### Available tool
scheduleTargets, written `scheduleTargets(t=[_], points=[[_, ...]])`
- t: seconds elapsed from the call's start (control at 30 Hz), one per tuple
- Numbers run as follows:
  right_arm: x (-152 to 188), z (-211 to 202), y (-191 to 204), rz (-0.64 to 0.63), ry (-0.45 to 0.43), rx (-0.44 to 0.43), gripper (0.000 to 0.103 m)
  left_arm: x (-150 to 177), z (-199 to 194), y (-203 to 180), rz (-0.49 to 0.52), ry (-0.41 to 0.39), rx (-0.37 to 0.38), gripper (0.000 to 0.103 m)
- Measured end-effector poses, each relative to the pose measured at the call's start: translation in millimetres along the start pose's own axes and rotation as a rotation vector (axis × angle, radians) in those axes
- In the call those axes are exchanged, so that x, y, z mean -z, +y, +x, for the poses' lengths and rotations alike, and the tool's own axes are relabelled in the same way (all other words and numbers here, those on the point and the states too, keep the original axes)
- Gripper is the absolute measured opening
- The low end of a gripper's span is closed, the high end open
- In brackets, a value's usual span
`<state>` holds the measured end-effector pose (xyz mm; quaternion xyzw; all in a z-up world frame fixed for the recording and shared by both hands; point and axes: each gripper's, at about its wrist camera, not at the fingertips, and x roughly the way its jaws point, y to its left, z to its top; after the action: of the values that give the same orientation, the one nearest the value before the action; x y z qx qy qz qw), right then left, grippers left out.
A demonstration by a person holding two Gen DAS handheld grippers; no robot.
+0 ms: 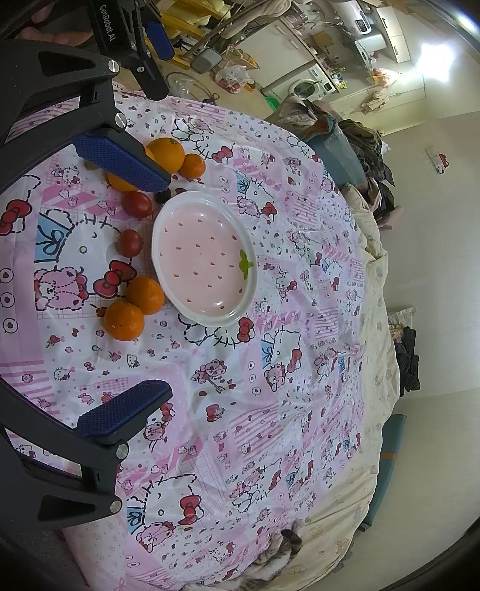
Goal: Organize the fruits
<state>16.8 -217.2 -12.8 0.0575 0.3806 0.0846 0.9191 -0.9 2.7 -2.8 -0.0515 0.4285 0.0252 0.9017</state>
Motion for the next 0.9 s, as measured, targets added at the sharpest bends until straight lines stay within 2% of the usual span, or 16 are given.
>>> scheduleTargets(t=[0.9], points=[[0.4,0.8,1.6,-0.013,0.002,-0.003,0.103,-3.3,-1.7,1.3,0.007,-0.001,-0.009,0.102]])
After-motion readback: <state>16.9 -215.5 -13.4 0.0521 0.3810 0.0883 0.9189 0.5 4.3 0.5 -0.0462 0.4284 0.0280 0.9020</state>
